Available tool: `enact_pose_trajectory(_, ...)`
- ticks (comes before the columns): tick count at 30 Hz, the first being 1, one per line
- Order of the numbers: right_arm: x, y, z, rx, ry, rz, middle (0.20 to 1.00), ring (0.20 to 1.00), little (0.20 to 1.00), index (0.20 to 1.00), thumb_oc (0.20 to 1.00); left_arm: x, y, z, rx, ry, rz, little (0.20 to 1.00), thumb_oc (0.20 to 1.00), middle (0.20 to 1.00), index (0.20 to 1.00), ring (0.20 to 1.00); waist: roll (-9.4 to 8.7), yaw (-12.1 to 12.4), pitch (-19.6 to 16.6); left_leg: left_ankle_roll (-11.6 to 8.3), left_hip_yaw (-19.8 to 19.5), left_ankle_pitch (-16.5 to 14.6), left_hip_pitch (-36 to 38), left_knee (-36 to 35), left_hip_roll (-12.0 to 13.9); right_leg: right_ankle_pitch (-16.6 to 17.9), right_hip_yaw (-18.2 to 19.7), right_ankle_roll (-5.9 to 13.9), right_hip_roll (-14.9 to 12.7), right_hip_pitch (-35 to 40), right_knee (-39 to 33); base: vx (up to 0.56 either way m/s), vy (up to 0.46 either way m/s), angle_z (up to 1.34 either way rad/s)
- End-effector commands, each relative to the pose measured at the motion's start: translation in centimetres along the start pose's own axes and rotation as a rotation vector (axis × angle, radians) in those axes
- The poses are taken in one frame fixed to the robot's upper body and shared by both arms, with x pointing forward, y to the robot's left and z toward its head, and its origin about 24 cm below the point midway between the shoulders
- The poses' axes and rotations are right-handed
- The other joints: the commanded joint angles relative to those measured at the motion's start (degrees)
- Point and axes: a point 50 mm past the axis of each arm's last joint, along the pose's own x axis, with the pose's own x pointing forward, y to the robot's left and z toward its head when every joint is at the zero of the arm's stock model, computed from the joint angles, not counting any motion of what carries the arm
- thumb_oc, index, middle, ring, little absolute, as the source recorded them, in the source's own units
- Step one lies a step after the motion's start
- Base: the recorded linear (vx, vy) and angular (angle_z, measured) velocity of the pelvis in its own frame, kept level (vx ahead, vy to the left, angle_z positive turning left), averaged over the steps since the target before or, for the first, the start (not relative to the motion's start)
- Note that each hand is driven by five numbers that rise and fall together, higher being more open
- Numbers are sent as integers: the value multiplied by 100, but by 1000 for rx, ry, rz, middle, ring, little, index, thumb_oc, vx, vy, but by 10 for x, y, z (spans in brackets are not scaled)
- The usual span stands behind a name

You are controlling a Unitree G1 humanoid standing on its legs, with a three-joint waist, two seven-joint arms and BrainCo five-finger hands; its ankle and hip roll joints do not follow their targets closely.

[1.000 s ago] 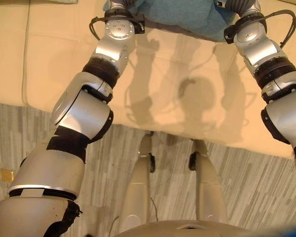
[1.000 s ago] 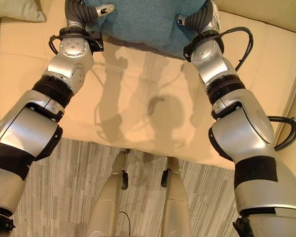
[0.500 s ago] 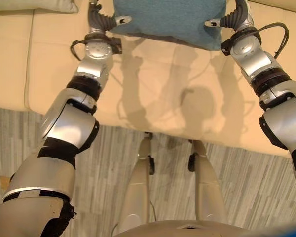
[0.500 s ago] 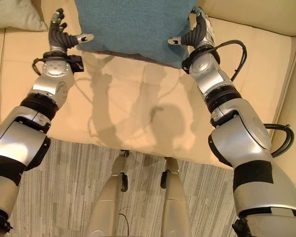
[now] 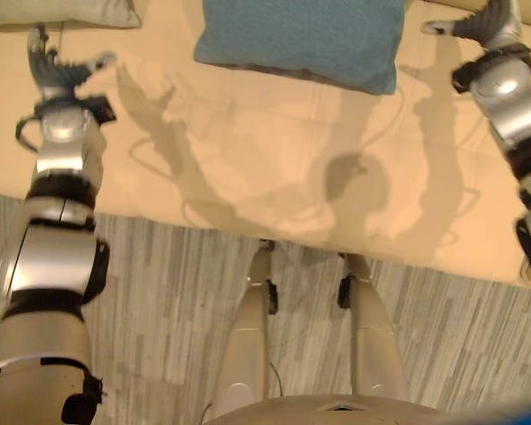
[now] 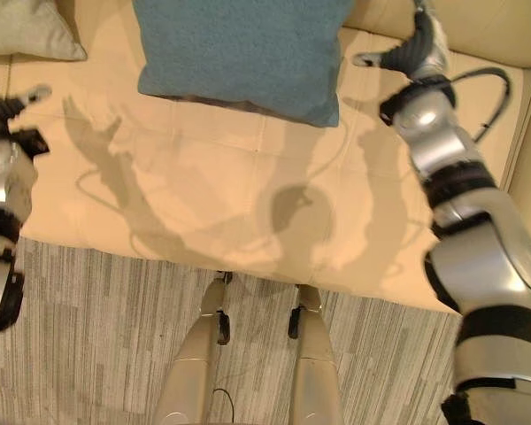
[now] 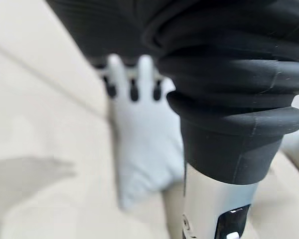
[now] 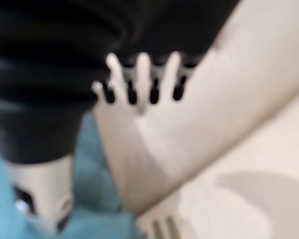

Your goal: Pick up all the scattered cushions and arrange them neatly on the sofa.

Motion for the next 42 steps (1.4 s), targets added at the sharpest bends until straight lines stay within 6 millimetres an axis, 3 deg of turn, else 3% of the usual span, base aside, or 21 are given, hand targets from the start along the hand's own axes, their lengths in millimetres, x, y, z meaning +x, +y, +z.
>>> enact_pose_trajectory(1,-36,22,-39,32,7,143,1000,1000,1000,1000,1000,-27,5,-25,-4,-59,-104,1000,1000,1000,1000,1000,-192,25,-483,-467,30,-170,750,-126,85,780,-57,205,176,1086,-1193,25,-12,17)
enact_pose_trajectory(4,-66,32,-68,80,64,199,1000,1000,1000,1000,1000,-49,14,-52,6,-8,-129,1000,1000,1000,1000,1000,-219,25,-475,-452,48,-244,1108,-126,66,695,-92,191,170,1467,-1193,17,-3,6)
enact_pose_trajectory(5,-97,41,-92,96,121,260,1000,1000,1000,1000,1000,-71,23,-81,12,77,-156,1000,1000,1000,1000,1000,-244,22,-465,-450,67,-278,1449,-126,38,634,-149,186,164,1841,-1193,65,-15,-3)
enact_pose_trajectory(9,-161,67,-138,75,299,414,1000,1000,1000,1000,1000,-128,29,-148,28,336,-216,1000,1000,1000,1000,1000,-230,20,-461,-410,61,-390,2095,-126,38,456,-250,166,156,2519,-1191,42,0,8)
enact_pose_trajectory(10,-161,67,-138,75,299,414,1000,1000,1000,1000,1000,-128,29,-148,28,336,-216,1000,1000,1000,1000,1000,-230,17,-467,-409,57,-378,2081,-126,35,465,-254,166,154,2507,-1192,26,7,14)
enact_pose_trajectory(13,-224,93,-173,47,489,598,1000,1000,1000,1000,1000,-187,36,-205,122,612,-293,1000,1000,1000,1000,1000,-216,-16,-594,-338,77,-487,2635,-126,63,257,-283,151,165,3042,-1110,27,6,6)
enact_pose_trajectory(14,-224,93,-173,47,489,598,1000,1000,1000,1000,1000,-188,36,-205,122,613,-293,1000,1000,1000,1000,1000,-215,-19,-583,-339,76,-491,2651,-126,62,254,-285,152,165,3060,-1112,22,-2,5)
enact_pose_trajectory(16,-250,101,-185,1,563,681,1000,1000,1000,1000,1000,-209,39,-221,210,700,-344,1000,1000,1000,1000,1000,-198,-25,-659,-296,48,-539,2911,-126,79,158,-295,131,176,3293,-1078,26,2,4)
enact_pose_trajectory(17,-284,111,-197,-34,655,780,1000,1000,1000,1000,1000,-243,46,-242,277,840,-368,1000,1000,1000,1000,1000,-210,-37,-787,-278,62,-605,3149,-126,97,79,-301,121,187,3534,-1038,0,0,0)
enact_pose_trajectory(18,-297,115,-200,-42,689,813,1000,1000,1000,1000,1000,-258,48,-251,270,913,-352,1000,1000,1000,1000,1000,-218,-29,-845,-262,68,-627,3258,-126,104,56,-297,112,193,3636,-1041,22,-23,4)
enact_pose_trajectory(19,-297,115,-200,-42,689,813,1000,1000,1000,1000,1000,-258,48,-251,270,913,-352,1000,1000,1000,1000,1000,-218,-29,-836,-262,69,-630,3269,-126,104,55,-297,113,194,3648,-1044,10,-24,4)
enact_pose_trajectory(23,-359,126,-213,-38,877,933,1000,1000,1000,1000,1000,-313,62,-271,346,1132,-385,1000,1000,1000,1000,1000,-253,-15,-1086,-219,61,-729,3654,-126,138,-92,-261,76,270,3996,-1002,34,-56,0)
enact_pose_trajectory(24,-383,129,-214,-30,951,973,1000,1000,1000,1000,1000,-336,70,-276,370,1219,-395,1000,1000,1000,1000,1000,-278,4,-1171,-192,67,-780,3857,-126,179,-199,-250,40,308,4162,-922,51,-76,-2)
enact_pose_trajectory(25,-384,129,-214,-30,951,974,1000,1000,1000,1000,1000,-336,70,-276,371,1219,-395,1000,1000,1000,1000,1000,-279,6,-1164,-192,69,-782,3866,-126,179,-201,-249,39,308,4171,-921,48,-135,-5)
enact_pose_trajectory(27,-417,129,-215,-3,1059,1011,1000,1000,1000,1000,1000,-359,83,-278,395,1314,-396,1000,1000,1000,1000,1000,-307,32,-1194,-204,32,-759,4077,-126,277,-346,-207,-48,431,4397,-814,6,-129,-6)
enact_pose_trajectory(30,-439,126,-215,10,1145,1011,1000,1000,1000,1000,1000,-364,90,-278,405,1350,-377,1000,1000,1000,1000,1000,-341,31,-1111,-366,-4,-517,3969,-126,403,-362,-318,-136,590,4535,-981,-137,-175,14)
enact_pose_trajectory(33,-443,126,-216,25,1179,984,1000,1000,1000,1000,1000,-357,88,-278,410,1334,-366,1000,1000,1000,1000,1000,-405,13,-1026,-407,77,-358,3759,11,434,-279,-418,-152,611,4493,-1139,-223,-106,40)
enact_pose_trajectory(34,-447,124,-218,30,1216,972,1000,1000,1000,1000,1000,-356,83,-279,399,1324,-373,1000,1000,1000,1000,1000,-558,-2,-931,-256,30,-882,3689,850,241,-139,-408,-172,496,4311,-1106,-295,-90,67)
enact_pose_trajectory(36,-451,121,-219,18,1235,979,1000,1000,1000,1000,1000,-362,81,-280,401,1343,-389,1000,1000,1000,1000,1000,-651,-66,-955,-178,-16,-1252,3747,1357,26,-3,-417,-155,392,4165,-1073,-287,-51,51)
enact_pose_trajectory(39,-463,116,-220,0,1285,986,1000,1000,1000,1000,1000,-367,77,-280,390,1363,-406,1000,1000,1000,1000,1000,-636,-232,-1076,-130,185,-1466,4242,1513,61,144,-398,-139,380,4019,-1029,-142,68,22)
enact_pose_trajectory(42,-470,114,-221,-9,1323,989,1000,1000,1000,1000,1000,-366,70,-281,374,1355,-418,1000,1000,1000,1000,1000,-500,-349,-1139,-78,-22,-1642,4827,1049,-10,266,-376,-61,413,3803,-908,-127,136,17)
